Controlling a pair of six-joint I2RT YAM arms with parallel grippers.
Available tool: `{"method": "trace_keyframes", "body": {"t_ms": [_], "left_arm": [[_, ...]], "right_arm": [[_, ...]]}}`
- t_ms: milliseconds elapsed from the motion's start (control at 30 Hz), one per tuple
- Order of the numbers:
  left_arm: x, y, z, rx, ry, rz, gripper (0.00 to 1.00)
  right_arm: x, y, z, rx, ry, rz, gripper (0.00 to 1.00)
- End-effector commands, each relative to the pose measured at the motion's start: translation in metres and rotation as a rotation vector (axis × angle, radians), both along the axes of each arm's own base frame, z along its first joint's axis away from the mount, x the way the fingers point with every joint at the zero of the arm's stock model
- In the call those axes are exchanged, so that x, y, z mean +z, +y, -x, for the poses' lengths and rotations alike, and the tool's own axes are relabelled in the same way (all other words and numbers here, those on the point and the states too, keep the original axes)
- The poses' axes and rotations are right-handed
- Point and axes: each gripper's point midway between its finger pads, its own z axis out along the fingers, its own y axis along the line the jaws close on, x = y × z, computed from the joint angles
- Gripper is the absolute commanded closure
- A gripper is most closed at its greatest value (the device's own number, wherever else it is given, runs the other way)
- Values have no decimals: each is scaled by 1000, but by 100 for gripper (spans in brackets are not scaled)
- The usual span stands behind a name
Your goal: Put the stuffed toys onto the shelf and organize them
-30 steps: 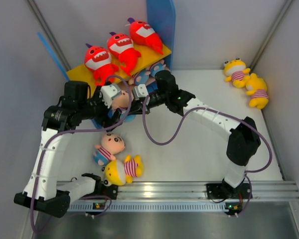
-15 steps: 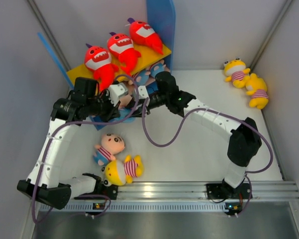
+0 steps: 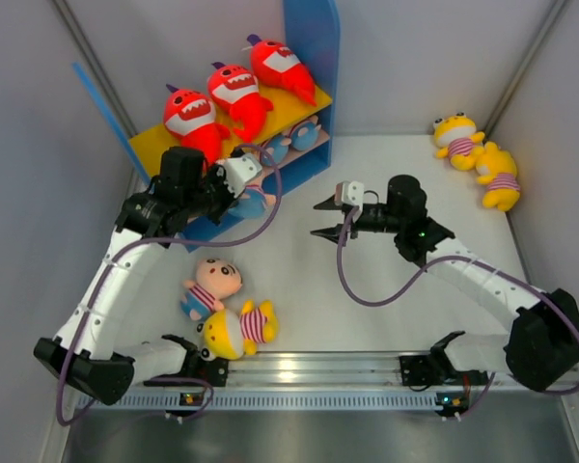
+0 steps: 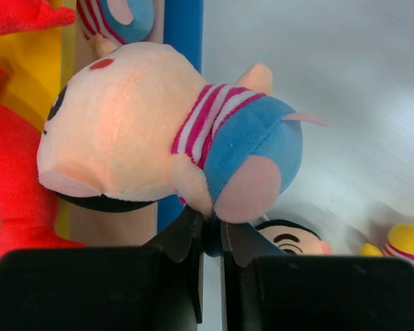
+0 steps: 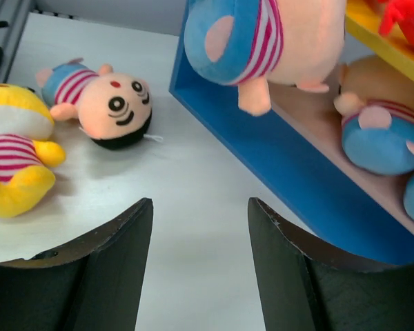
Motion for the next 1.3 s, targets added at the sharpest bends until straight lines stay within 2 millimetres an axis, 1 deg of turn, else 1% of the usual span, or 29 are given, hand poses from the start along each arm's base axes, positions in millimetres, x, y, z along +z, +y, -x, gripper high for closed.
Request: {"method": "trace_keyframes", "body": {"t_ms": [0, 33, 67, 100, 167, 200, 233, 267, 333, 500, 567, 600, 633, 700, 733, 767, 833, 867, 900, 933, 967, 1000, 1033, 1067, 1133, 1167, 1200, 1233, 1267], "left_arm": [[5, 11, -42, 127, -174, -82, 100], [5, 11, -46, 138, -192, -85, 100], [9, 15, -54, 176, -231, -90, 100], [-1, 18, -56, 192, -225, -111, 100], [-10, 18, -60, 192, -232, -126, 100], [-24, 21, -61, 198, -217, -150, 100], [-27, 23, -63, 206, -225, -162, 100], [-24, 25, -68, 226, -246, -160, 100], [-29, 29, -75, 265, -257, -165, 100], [-33, 19, -83, 268, -234, -82, 100], [-35, 19, -85, 282, -238, -67, 100], [-32, 20, -90, 296, -258, -55, 100], [-33, 26, -94, 316, -262, -55, 100], [-43, 32, -98, 329, -261, -73, 100], [-43, 36, -104, 340, -281, -79, 100], [-51, 38, -105, 340, -275, -88, 100], [-55, 40, -111, 335, -283, -97, 100], [-59, 40, -114, 329, -281, -103, 100], [-59, 40, -116, 330, -288, -103, 100], [-58, 40, -118, 328, -294, -102, 100], [-59, 38, -120, 321, -295, -102, 100], [-61, 38, -120, 321, -293, -102, 100], [-61, 38, -122, 321, -296, -105, 100], [-59, 38, -124, 323, -310, -103, 100], [-65, 42, -127, 345, -319, -119, 100], [-65, 44, -129, 357, -329, -122, 100], [-65, 49, -133, 379, -342, -125, 100], [-66, 50, -134, 380, -341, -127, 100], [-66, 50, -134, 380, -341, -127, 100]], "right_arm": [[12, -28, -6, -110, -36, -42, 43], [15, -35, -4, -123, -50, -44, 43], [9, -40, -4, -141, -43, -36, 42], [11, -43, -3, -147, -50, -38, 42], [9, -45, -2, -154, -46, -37, 42], [8, -45, -3, -156, -38, -39, 42], [10, -45, -3, -154, -36, -46, 42], [11, -43, -2, -145, -27, -52, 43], [12, -40, -1, -132, 4, -68, 43], [10, -36, -2, -126, 49, -91, 44], [10, -36, -1, -125, 48, -97, 44], [11, -36, 0, -123, 47, -100, 44], [10, -37, 0, -125, 47, -100, 44], [11, -36, 1, -123, 46, -105, 44], [10, -36, 0, -125, 51, -108, 44], [12, -35, -2, -132, 49, -117, 44], [14, -30, -9, -161, 69, -145, 44], [9, -25, -12, -173, 125, -158, 44], [19, -21, -16, -180, 107, -204, 44], [20, -15, -20, -201, 125, -233, 44], [11, -7, -26, -216, 186, -247, 45], [13, -1, -30, -228, 212, -279, 45], [22, 9, -33, -241, 208, -329, 46], [10, 21, -39, -249, 278, -336, 47], [24, 41, -49, -267, 298, -408, 50], [7, 53, -58, -285, 361, -403, 51], [19, 62, -65, -288, 357, -439, 51], [21, 79, -73, -300, 377, -474, 48], [8, 85, -75, -317, 404, -468, 46]]}}
